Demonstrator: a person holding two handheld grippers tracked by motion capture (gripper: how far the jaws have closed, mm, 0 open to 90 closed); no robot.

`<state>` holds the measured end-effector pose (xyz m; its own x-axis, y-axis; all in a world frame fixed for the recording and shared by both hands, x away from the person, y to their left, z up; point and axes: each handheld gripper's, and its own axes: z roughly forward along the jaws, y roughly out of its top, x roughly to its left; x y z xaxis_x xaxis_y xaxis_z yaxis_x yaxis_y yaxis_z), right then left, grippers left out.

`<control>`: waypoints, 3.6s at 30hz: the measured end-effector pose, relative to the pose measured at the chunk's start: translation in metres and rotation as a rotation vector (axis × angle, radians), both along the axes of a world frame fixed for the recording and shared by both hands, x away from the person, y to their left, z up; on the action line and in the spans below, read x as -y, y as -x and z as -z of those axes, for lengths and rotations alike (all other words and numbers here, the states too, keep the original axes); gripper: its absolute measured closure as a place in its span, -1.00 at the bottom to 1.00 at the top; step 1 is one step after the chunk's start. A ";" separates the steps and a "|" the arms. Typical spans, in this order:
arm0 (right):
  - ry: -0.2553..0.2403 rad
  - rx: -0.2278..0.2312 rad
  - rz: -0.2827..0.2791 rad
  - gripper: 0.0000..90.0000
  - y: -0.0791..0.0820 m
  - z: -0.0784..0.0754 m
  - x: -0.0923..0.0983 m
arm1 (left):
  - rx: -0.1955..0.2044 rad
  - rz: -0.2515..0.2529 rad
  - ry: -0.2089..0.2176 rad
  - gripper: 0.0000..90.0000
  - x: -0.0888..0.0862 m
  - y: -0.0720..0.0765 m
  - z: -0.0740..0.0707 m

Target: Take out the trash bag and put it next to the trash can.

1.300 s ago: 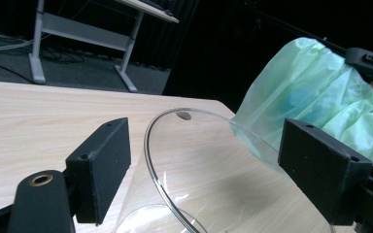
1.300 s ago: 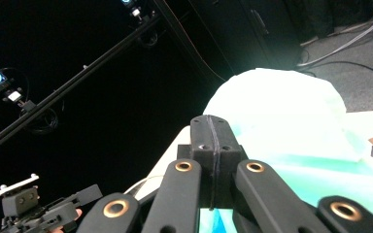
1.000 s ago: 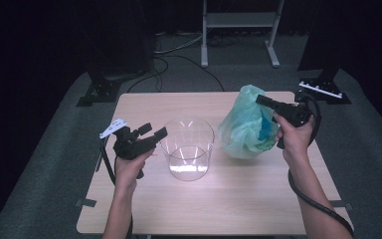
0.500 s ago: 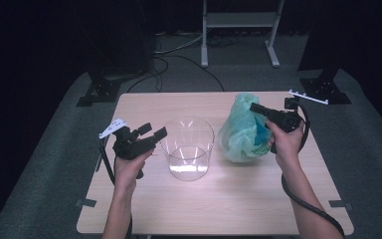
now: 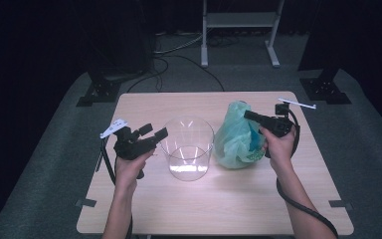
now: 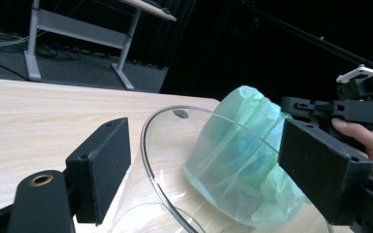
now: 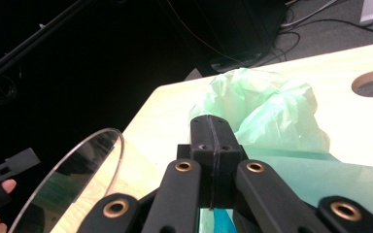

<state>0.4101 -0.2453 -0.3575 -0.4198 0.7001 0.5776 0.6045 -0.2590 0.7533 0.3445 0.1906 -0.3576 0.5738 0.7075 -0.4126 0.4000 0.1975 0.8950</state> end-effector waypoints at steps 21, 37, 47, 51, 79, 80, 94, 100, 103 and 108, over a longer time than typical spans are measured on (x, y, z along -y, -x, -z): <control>0.035 -0.038 -0.026 0.98 0.000 0.023 -0.002 | -0.008 0.004 -0.002 -0.59 0.001 -0.001 0.002; 0.090 0.024 -0.038 0.22 0.010 0.021 0.012 | -0.005 0.009 -0.004 -0.59 0.003 -0.001 0.002; 0.098 0.047 -0.012 0.03 0.023 0.017 0.035 | -0.007 0.012 -0.011 -0.62 0.004 -0.001 0.002; 0.104 0.043 -0.010 -0.01 0.027 0.019 0.042 | -0.004 0.013 -0.009 -0.62 0.005 -0.001 0.002; 0.132 0.030 -0.014 -0.06 0.051 0.044 0.068 | -0.014 0.023 -0.019 -0.62 0.006 -0.002 0.004; 0.134 0.030 -0.013 -0.06 0.052 0.045 0.069 | -0.014 0.024 -0.021 -0.62 0.006 -0.002 0.004; 0.163 0.027 -0.015 -0.09 0.063 0.057 0.075 | -0.021 0.028 -0.024 -0.62 0.008 -0.002 0.005; 0.157 0.019 -0.010 -0.09 0.067 0.062 0.078 | -0.021 0.028 -0.026 -0.62 0.008 -0.002 0.006; 0.158 0.018 -0.009 -0.09 0.068 0.064 0.079 | -0.021 0.027 -0.026 -0.62 0.008 -0.003 0.006; 0.158 0.012 -0.002 -0.10 0.071 0.068 0.082 | -0.021 0.030 -0.027 -0.62 0.009 -0.003 0.006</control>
